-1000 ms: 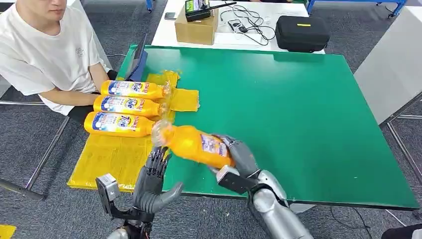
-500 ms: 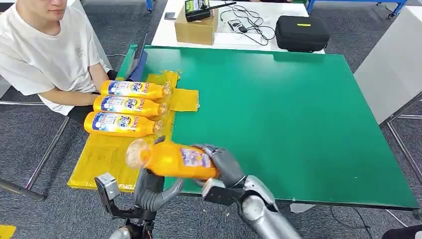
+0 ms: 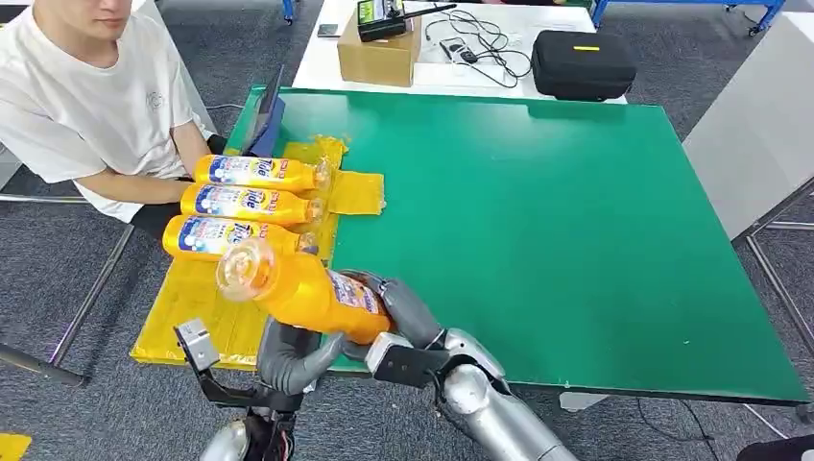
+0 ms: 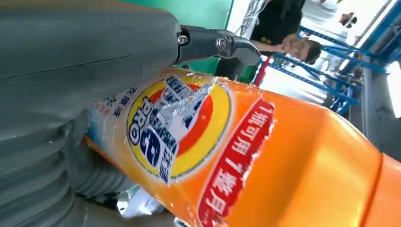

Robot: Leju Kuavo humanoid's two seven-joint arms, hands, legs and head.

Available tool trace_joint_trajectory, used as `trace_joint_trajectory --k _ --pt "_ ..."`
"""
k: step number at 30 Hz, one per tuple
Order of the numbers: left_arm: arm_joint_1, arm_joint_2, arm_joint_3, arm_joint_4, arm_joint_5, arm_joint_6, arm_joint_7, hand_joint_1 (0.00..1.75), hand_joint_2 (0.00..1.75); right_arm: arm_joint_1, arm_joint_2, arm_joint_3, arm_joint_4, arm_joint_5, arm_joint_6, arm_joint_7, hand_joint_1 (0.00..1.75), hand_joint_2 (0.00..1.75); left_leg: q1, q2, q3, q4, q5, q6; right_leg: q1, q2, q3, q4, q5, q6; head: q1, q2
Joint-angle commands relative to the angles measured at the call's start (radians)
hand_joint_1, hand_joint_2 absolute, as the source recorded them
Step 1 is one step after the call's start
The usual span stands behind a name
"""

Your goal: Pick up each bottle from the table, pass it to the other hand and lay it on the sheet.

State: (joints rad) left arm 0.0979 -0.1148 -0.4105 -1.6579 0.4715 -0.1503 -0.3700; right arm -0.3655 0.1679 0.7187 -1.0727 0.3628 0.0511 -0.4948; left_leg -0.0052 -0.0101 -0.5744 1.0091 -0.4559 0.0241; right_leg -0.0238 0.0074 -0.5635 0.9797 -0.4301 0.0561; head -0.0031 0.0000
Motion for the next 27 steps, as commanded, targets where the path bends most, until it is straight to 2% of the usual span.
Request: trace_joint_trajectory --k 1,2,7,10,14,15,16,17,19,20,21,25,26,27 --pt "-0.034 0.002 -0.026 0.068 -0.009 -0.025 0.004 1.33 1.75 -0.064 0.014 0.088 0.085 -0.017 0.024 0.001 1.75 1.75 0.000 0.001 0.001 0.000 0.000 -0.001 0.001 0.000 0.001 0.000 0.000 -0.002 0.000 0.000" --pt "-0.036 0.004 -0.026 0.071 -0.023 -0.023 -0.003 1.75 1.75 -0.067 0.013 0.089 0.089 -0.027 0.031 0.002 1.75 1.75 0.001 0.002 0.002 0.000 -0.001 -0.002 0.002 0.000 0.002 -0.001 0.000 -0.003 0.000 0.000" --pt "-0.036 0.004 -0.016 0.072 -0.082 0.012 -0.032 1.75 1.75 -0.083 0.011 0.111 0.106 -0.022 0.030 0.042 1.75 1.75 0.001 0.001 0.001 0.000 0.000 -0.001 0.001 0.000 0.001 -0.001 0.000 -0.002 0.000 0.000" --pt "-0.034 0.003 -0.010 0.064 -0.107 0.019 -0.034 1.75 1.75 -0.121 0.010 0.152 0.151 0.010 0.031 0.101 1.75 1.75 0.001 0.001 0.000 0.000 0.000 -0.001 0.001 0.000 0.001 0.000 0.000 -0.002 0.000 0.000" --pt "-0.034 0.000 -0.009 0.063 -0.114 0.021 -0.036 1.75 1.75 -0.139 0.013 0.169 0.183 0.015 0.040 0.116 1.75 1.75 0.000 0.001 0.001 0.000 0.000 -0.001 0.001 0.000 0.001 -0.001 0.000 -0.001 0.000 0.000" --pt "-0.035 -0.001 -0.009 0.064 -0.114 0.021 -0.036 1.75 1.75 -0.143 0.017 0.174 0.194 0.017 0.042 0.118 1.47 1.75 0.001 0.001 0.001 0.000 0.000 -0.002 0.001 0.000 0.002 -0.001 0.000 -0.002 0.000 0.000" --pt "-0.034 -0.002 -0.006 0.065 -0.112 0.020 -0.033 1.75 1.75 -0.142 0.024 0.173 0.206 0.014 0.030 0.124 0.12 1.75 0.001 0.000 0.001 0.000 0.000 -0.001 0.001 -0.001 0.001 -0.001 0.000 -0.002 0.000 0.000" --pt "-0.033 -0.001 -0.005 0.067 -0.109 0.020 -0.028 1.75 1.75 -0.137 0.026 0.168 0.205 0.016 0.014 0.126 0.00 1.75 0.001 0.000 0.002 0.000 0.000 -0.002 0.002 -0.001 0.002 -0.001 0.000 -0.003 0.000 0.000" --pt "-0.032 0.001 0.014 0.080 -0.124 0.057 0.007 1.75 1.75 -0.116 0.029 0.160 0.195 0.043 -0.054 0.131 0.00 1.75 0.000 0.000 0.002 -0.001 0.000 -0.001 0.001 -0.001 0.002 -0.001 0.000 -0.002 0.000 0.000" --pt "-0.036 0.003 0.022 0.088 -0.135 0.077 0.021 1.75 1.75 -0.109 0.028 0.156 0.191 0.050 -0.072 0.130 0.00 0.00 0.002 0.001 0.003 -0.001 0.000 -0.002 0.002 -0.001 0.003 -0.002 0.000 -0.003 0.000 0.000" --pt "-0.056 0.023 0.038 0.118 -0.215 0.159 0.059 1.75 1.75 -0.092 0.023 0.145 0.177 0.065 -0.118 0.126 0.00 0.00 0.002 0.000 0.003 -0.001 0.000 -0.002 0.002 -0.001 0.003 -0.002 0.000 -0.003 0.000 0.000" --pt "-0.133 0.090 0.111 0.211 -0.318 0.232 0.103 1.75 1.75 -0.053 0.014 0.093 0.161 0.060 -0.176 0.123 0.00 0.00 0.001 -0.001 0.002 -0.002 0.001 -0.002 0.001 -0.002 0.002 -0.002 0.000 -0.002 0.000 0.000" --pt "-0.136 0.090 0.125 0.217 -0.319 0.218 0.104 1.75 1.75 -0.053 0.014 0.089 0.164 0.061 -0.176 0.121 0.00 0.00 0.002 -0.002 0.003 -0.002 0.001 -0.002 0.002 -0.003 0.003 -0.003 0.000 -0.003 0.000 0.000" --pt "-0.148 0.109 0.130 0.225 -0.370 0.237 0.117 1.75 1.75 -0.045 0.017 0.061 0.172 0.061 -0.218 0.125 0.00 0.00 0.001 -0.002 0.002 -0.002 0.001 -0.002 0.002 -0.003 0.003 -0.002 0.000 -0.003 0.000 0.000"
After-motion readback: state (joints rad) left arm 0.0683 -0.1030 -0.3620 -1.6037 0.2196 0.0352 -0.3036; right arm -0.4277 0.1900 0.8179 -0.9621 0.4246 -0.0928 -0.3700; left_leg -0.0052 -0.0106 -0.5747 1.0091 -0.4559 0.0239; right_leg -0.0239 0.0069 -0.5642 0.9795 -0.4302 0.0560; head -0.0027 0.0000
